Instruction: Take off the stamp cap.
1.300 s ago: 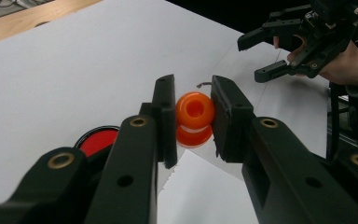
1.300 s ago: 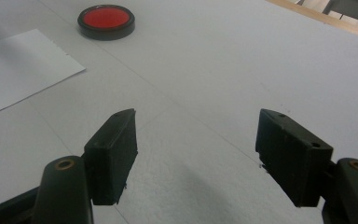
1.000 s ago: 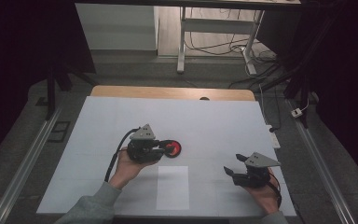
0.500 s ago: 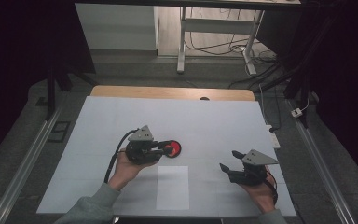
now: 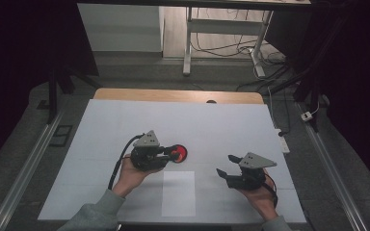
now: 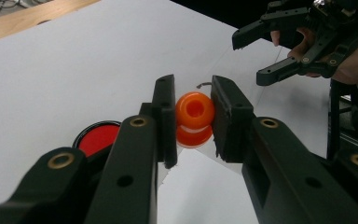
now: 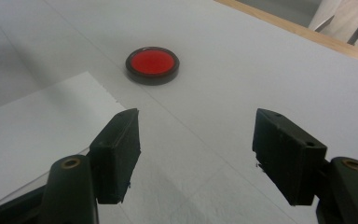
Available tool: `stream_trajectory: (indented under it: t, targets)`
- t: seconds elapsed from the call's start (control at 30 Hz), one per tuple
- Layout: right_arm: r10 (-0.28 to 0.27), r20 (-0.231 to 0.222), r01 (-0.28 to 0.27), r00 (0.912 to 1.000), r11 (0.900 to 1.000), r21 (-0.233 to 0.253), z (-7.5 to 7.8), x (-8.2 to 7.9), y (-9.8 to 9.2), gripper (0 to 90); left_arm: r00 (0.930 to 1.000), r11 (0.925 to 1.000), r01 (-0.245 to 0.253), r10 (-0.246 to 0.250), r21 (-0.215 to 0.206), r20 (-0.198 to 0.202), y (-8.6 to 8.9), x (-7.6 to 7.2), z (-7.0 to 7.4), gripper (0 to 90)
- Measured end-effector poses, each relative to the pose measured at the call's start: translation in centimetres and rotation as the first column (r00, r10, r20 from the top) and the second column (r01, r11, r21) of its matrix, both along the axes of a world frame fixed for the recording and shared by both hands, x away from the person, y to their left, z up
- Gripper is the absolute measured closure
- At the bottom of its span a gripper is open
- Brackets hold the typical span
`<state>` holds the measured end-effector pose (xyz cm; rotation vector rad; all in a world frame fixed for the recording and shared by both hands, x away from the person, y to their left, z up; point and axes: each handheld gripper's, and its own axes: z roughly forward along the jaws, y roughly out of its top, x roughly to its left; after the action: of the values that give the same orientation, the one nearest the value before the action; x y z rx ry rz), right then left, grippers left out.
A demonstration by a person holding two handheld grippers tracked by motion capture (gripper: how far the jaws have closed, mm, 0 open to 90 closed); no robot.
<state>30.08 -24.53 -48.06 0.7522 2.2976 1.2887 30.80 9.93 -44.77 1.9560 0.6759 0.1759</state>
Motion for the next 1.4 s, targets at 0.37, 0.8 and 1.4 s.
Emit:
stream_trajectory:
  t: [0.37,0.8,1.4]
  targets:
    - [0.046,-0.012,-0.046,0.9989,0.999,-0.013,0.1,0.0,1.6,32.5,1.0,1.0,0.002,-0.002,-0.003,-0.008,0.0,0.1,-0.2,71.8]
    - [0.08,-0.019,-0.081,0.9966,0.997,-0.015,-0.3,0.4,3.4,32.7,0.9999,1.0,0.004,-0.004,-0.001,-0.016,-0.3,0.4,-0.4,71.8]
    - [0.149,-0.015,-0.149,0.9887,0.989,-0.005,-0.4,0.5,7.2,33.7,0.9997,1.0,0.006,-0.006,0.001,-0.025,-0.3,0.6,-0.6,71.8]
